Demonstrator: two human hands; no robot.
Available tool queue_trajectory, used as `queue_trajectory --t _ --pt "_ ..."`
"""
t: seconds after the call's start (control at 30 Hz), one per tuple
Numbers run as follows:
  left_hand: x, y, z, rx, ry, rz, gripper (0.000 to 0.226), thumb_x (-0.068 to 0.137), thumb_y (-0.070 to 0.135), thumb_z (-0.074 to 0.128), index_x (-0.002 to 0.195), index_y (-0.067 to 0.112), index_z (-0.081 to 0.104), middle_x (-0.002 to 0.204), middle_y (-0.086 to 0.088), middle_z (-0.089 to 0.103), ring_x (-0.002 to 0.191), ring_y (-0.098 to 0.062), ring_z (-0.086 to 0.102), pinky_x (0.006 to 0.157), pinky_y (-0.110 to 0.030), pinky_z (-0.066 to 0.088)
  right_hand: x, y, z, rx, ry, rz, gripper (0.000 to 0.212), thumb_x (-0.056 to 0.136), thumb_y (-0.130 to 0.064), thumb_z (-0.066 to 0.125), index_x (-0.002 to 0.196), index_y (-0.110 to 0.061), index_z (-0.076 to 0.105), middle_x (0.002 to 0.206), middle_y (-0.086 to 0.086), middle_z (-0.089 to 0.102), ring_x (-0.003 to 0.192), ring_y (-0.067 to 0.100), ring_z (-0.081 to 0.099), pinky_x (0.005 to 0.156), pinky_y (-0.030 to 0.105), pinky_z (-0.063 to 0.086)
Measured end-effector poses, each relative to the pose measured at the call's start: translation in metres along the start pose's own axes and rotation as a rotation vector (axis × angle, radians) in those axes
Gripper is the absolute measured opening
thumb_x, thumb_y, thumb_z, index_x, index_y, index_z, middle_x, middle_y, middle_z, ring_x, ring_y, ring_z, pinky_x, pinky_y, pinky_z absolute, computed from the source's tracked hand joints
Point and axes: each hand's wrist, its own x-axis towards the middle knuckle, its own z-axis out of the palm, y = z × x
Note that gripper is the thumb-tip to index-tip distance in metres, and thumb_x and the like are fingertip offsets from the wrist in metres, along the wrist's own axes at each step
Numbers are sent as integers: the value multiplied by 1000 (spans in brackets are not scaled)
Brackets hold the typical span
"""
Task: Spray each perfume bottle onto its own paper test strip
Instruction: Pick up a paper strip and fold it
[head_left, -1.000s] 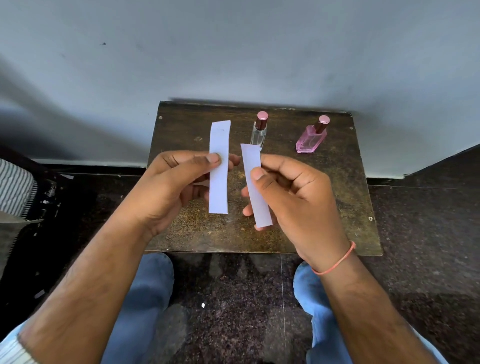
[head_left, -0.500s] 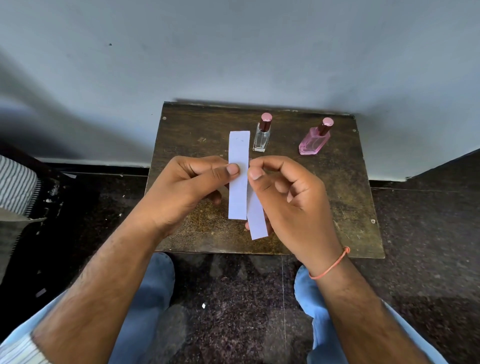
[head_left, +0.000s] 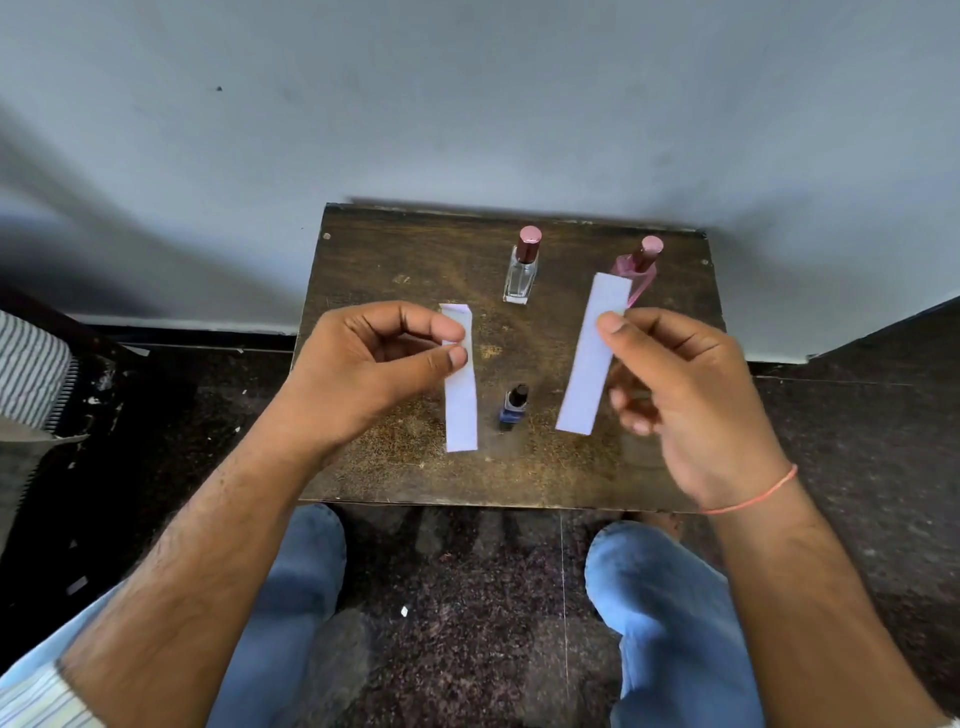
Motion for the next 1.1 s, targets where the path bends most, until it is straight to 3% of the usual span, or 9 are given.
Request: queue_trajectory --t 0.07,0.17,0.3,0.47,0.63,0.77,0.83,1.0,1.1 --pt "1 -3 -1 17 16 3 24 74 11 85 97 16 80 94 -1 83 89 -12 78 84 -25 64 7 3 -24 -94 59 23 9 97 -20 77 93 -14 81 76 9 73 49 14 55 38 22 32" --pt "1 -2 1 21 30 7 29 76 7 83 103 17 79 103 2 85 92 -10 79 81 -20 62 16 16 -59 -320 154 64 9 102 -20 74 99 -18 83 74 3 74 50 12 55 38 23 38" --pt "2 -2 5 27 36 16 43 80 2 82 120 17 78 118 2 82 95 -13 79 86 -22 62 19 27 -97 -603 278 142 26 104 -24 74 129 -18 78 106 -3 75 72 17 63 48 29 50" --pt "2 -2 9 54 46 5 54 80 2 84 131 16 75 125 2 80 88 -22 76 89 -28 65 13 26 -120 -711 325 161 33 102 -24 76 135 -19 74 97 -19 64 85 12 64 57 33 53" --pt "0 0 12 82 34 1 58 77 7 85 132 20 74 128 6 79 89 -23 76 93 -33 66 13 26 -124 -787 320 172 38 98 -27 81 134 -21 74 104 -4 72 99 25 70 61 37 59" --pt "0 1 13 90 22 -11 59 74 9 85 130 25 75 129 8 78 82 -14 77 87 -26 65 14 25 -120 -871 313 156 46 94 -32 85 136 -20 73 108 0 71 102 24 68 92 55 65" --pt "-1 2 14 96 27 -19 60 74 9 86 131 26 75 129 9 78 82 -14 77 88 -28 66 14 25 -118 -852 310 166 48 93 -31 86 138 -20 72 108 0 72 101 24 69 87 52 67" --pt "0 2 14 115 26 -34 62 82 -3 85 136 24 72 134 9 76 85 -23 74 103 -53 60 12 22 -115 -816 328 176 45 91 -32 88 132 -22 74 98 -13 68 95 23 73 78 50 69" --pt "-1 3 13 111 26 -43 62 82 -3 85 137 23 71 134 10 76 84 -22 73 105 -58 58 12 23 -115 -818 368 174 41 93 -31 86 131 -23 73 106 -2 72 87 22 76 67 43 69"
